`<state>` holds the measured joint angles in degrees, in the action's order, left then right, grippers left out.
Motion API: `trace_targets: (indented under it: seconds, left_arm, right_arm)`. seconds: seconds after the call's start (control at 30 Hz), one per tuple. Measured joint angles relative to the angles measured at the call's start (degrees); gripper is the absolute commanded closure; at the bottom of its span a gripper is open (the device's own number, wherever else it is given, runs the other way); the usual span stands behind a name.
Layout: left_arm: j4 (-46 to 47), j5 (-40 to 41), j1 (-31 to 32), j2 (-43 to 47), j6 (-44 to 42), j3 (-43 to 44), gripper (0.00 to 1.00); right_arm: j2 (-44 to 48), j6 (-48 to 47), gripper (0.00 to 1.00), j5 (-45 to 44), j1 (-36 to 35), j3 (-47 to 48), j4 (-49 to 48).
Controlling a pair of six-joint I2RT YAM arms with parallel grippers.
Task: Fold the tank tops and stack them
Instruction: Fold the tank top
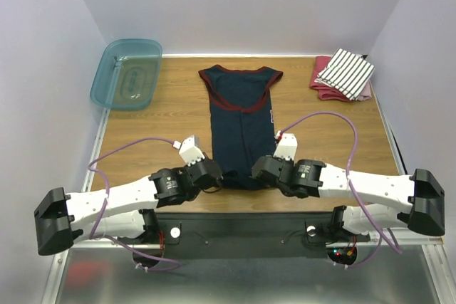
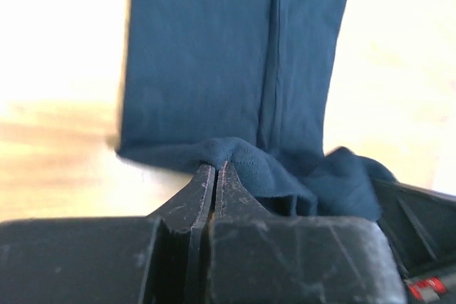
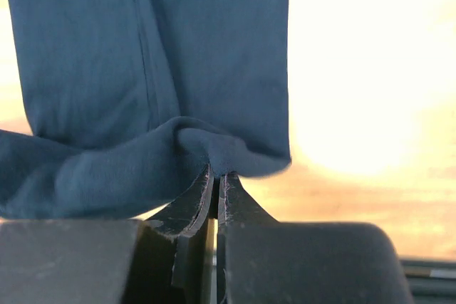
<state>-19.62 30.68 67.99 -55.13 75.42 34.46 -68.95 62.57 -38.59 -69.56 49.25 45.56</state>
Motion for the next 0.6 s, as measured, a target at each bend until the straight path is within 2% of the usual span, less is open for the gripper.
trace_targets:
  seconds: [0.4,0.6]
  left_arm:
    - [12.3,-0.3,-13.9,-11.1,-14.8,1.5,1.00]
    - [17.6,-2.0,-23.0,-20.5,-23.3,11.6,1.00]
  right_arm:
    - [-8.4,-16.8,1.00,-2.4,12.3,4.8,-14.1]
    - [-13.8,-25.6,1.00,0.9,22.6,12.9,-21.3]
